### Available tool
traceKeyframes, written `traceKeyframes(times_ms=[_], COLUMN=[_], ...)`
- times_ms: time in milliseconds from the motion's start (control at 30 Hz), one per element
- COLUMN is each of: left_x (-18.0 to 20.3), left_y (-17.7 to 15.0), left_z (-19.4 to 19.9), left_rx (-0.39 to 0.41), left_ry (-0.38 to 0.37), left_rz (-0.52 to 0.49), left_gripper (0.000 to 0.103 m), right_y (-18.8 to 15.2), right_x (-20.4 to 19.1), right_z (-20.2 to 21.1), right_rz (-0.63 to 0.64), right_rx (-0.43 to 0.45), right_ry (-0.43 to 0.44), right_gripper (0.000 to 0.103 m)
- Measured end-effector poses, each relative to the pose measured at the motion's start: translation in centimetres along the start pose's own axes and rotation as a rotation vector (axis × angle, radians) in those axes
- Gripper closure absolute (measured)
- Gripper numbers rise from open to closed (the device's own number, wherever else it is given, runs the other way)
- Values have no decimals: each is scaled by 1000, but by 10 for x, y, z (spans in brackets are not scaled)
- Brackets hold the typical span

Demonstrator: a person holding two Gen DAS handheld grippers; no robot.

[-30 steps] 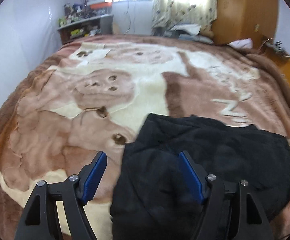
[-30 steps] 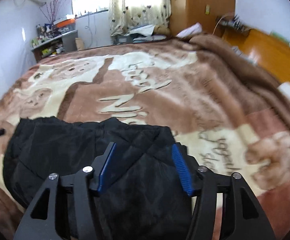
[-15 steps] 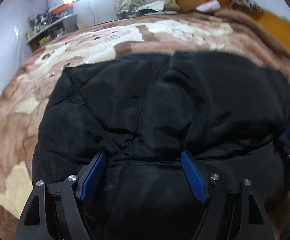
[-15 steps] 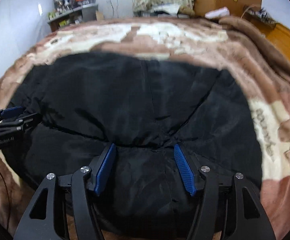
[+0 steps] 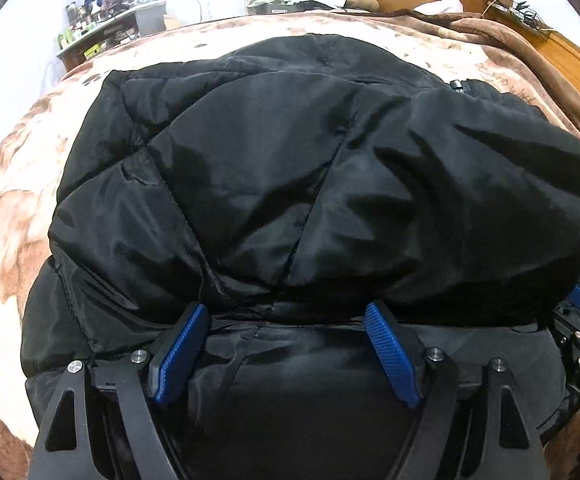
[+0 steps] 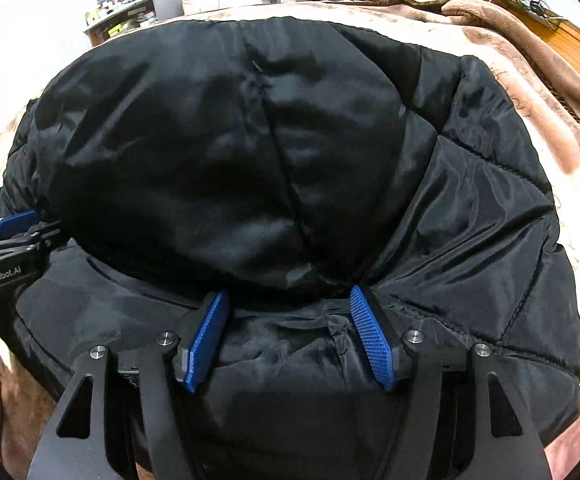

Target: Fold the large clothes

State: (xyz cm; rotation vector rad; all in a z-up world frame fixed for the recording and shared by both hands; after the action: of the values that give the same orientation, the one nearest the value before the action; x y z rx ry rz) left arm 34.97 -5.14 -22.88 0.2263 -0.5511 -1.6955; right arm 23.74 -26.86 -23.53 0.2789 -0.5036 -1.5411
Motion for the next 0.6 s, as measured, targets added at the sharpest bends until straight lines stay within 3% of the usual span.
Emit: traceKeyframes(times_ms=[133, 233, 367, 467, 600], left_x=[0, 0, 0, -4, -23], left_y=[8, 21, 48, 71, 76], left_z=[12, 34, 67, 70, 35], left_rx=[-15, -14, 84, 112, 22], left_ry=[-13, -65, -56, -17, 15], left_rz=[7, 31, -23, -38, 7], left_gripper=[22, 23, 23, 23, 22], right_y=[6, 23, 60, 85, 96], right_x=[-2, 1, -1, -13, -28], right_z=[5, 24, 66, 70, 28], right_rz=[19, 27, -24, -27, -29], right_rx=[-23, -40, 103, 142, 29], right_ry=[3, 1, 62, 65, 64], right_gripper=[40, 40, 40, 40, 40])
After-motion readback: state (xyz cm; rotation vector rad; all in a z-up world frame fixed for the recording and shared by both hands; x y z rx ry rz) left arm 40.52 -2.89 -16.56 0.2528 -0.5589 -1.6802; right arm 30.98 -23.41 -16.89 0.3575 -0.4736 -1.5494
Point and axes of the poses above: each gripper's, at about its wrist camera, not at the fingertips, and z roughly against the way its jaws point, x to its right, y to its top, the point moved 9 cm from there along -z, roughly the way its jaws point, and after that the axes turned 12 degrees about -y, right-handed, at the moved point
